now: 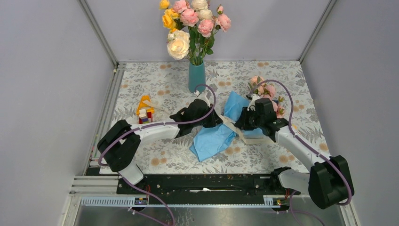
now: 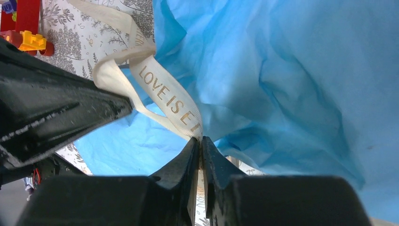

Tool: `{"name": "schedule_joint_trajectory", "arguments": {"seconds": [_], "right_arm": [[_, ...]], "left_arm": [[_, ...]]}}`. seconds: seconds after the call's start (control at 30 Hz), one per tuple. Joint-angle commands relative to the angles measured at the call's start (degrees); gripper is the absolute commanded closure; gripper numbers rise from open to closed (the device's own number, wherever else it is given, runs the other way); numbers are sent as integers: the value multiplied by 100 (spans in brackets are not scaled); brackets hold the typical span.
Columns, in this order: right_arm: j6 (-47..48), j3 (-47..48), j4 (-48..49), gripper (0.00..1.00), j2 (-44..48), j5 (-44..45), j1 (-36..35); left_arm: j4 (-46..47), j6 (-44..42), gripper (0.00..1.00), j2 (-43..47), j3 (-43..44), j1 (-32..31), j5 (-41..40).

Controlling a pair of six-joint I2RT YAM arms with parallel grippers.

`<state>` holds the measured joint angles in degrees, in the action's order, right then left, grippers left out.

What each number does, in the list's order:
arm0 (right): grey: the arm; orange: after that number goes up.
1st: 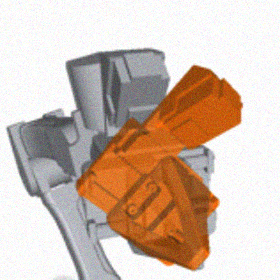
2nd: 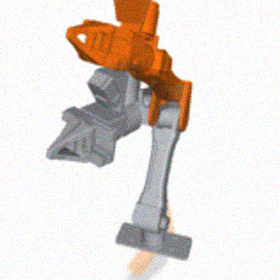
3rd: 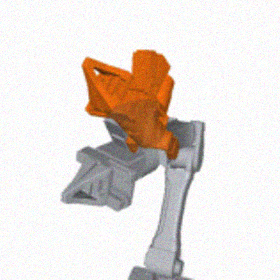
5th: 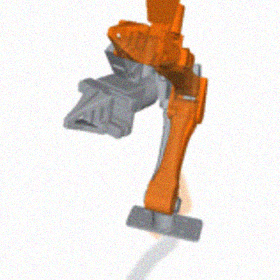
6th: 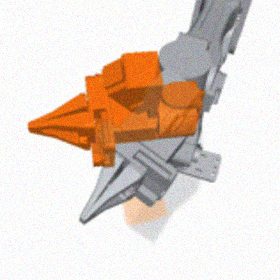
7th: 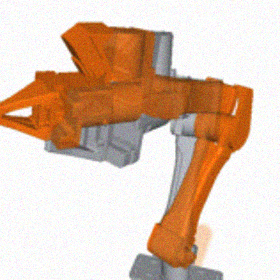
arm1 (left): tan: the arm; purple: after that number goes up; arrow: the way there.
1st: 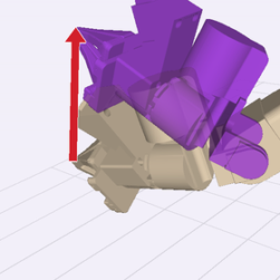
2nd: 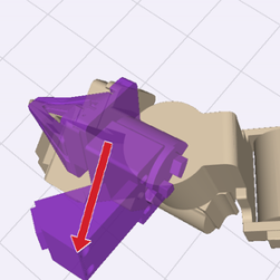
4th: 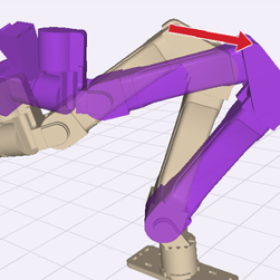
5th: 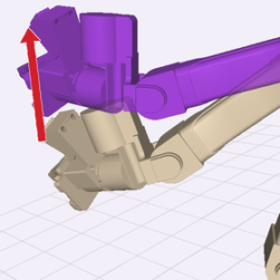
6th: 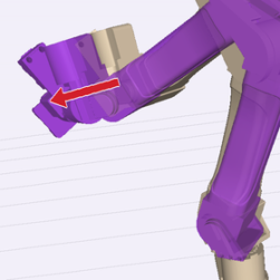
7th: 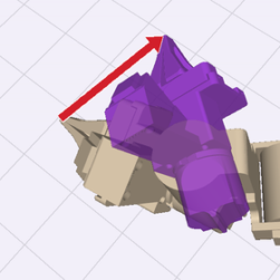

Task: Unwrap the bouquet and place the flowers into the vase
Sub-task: Untie the ribbon from the wrapping paper.

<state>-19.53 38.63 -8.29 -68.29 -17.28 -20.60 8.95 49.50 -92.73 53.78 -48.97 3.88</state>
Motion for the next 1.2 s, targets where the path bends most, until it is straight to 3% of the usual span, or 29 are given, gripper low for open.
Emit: {"name": "schedule_joint_trajectory", "arguments": {"seconds": [0.0,0.1,0.63,1.17], "right_arm": [[-77,-134,-39,90,408,463,12],[-172,-182,-217,100,609,862,12],[-877,-668,-1331,100,1992,2729,90],[-1029,-898,-1770,100,2331,2954,566]], "left_arm": [[88,-45,100,331,0,122,-198],[82,-52,100,440,-126,255,-251],[-35,-336,100,738,-706,1074,41],[-209,-602,100,1245,-1421,1478,-142]]}}
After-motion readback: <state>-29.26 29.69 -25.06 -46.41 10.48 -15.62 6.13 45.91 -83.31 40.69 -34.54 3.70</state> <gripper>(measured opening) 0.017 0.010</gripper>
